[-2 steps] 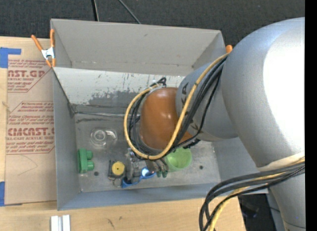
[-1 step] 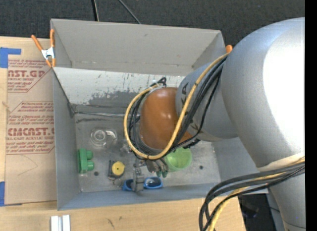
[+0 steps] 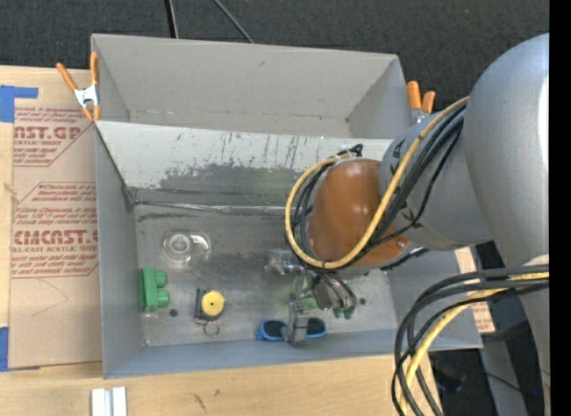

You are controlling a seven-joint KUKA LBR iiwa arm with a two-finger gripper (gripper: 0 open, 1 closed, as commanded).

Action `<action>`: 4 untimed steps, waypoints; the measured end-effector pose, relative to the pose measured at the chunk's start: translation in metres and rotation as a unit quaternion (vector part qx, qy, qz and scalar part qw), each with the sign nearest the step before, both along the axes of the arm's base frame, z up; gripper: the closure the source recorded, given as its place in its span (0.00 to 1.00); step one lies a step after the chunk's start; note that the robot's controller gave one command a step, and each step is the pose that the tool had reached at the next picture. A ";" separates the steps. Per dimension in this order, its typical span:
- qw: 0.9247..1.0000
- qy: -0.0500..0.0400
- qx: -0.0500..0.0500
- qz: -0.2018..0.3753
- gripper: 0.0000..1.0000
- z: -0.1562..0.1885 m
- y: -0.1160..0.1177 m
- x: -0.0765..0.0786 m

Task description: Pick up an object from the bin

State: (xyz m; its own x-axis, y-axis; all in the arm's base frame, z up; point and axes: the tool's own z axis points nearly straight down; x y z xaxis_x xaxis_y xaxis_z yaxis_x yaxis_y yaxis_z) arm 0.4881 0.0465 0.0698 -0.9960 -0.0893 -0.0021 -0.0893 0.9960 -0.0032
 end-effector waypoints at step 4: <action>1.000 0.001 0.002 0.003 0.00 0.000 0.005 -0.001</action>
Offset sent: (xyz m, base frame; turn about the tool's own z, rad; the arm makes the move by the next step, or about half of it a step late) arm 0.0000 0.0000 0.0000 0.0000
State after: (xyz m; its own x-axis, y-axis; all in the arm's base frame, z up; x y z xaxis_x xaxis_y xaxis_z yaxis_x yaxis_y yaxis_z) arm 0.4871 0.0517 0.0696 -0.9954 -0.0962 -0.0012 -0.0962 0.9954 0.0010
